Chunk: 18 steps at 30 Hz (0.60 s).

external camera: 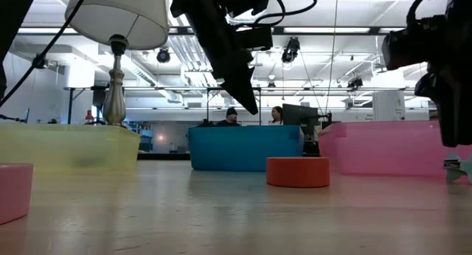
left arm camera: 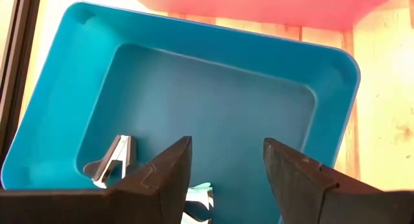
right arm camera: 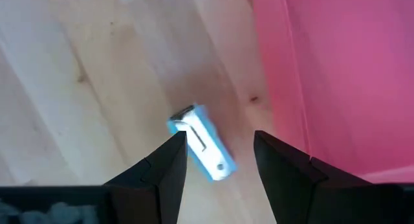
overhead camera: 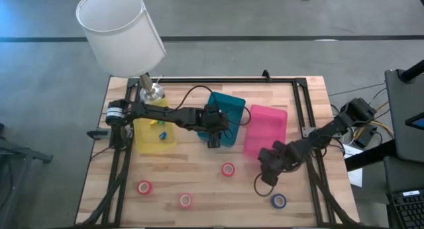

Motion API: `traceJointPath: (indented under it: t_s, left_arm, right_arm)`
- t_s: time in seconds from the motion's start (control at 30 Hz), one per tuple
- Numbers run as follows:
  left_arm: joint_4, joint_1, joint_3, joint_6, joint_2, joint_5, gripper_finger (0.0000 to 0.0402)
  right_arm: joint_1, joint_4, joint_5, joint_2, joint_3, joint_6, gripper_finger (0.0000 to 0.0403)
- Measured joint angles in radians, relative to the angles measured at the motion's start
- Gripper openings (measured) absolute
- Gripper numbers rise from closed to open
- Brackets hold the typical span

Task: Pick and place Stapler, Stapler remover, tape
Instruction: Put the blue staple remover into the blue bin

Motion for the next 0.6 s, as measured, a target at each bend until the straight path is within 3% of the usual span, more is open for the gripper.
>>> traceJointPath:
  t_s: [0.23,0.4,0.6]
  left_arm:
    - [0.000,0.000,0.000,0.000,0.000,0.000,0.0195]
    - [0.000,0.000,0.000,0.000,0.000,0.000,0.0195]
    - [0.000,0.000,0.000,-0.005,0.000,0.000,0.0195]
  right_arm:
    - [-0.047,-0.114,0.001,0.000,0.000,0.017,0.0176]
    - [-0.057,-0.086,0.003,0.001,0.000,0.101,0.0176]
    - [-0.057,-0.076,0.003,0.002,0.000,0.066,0.0176]
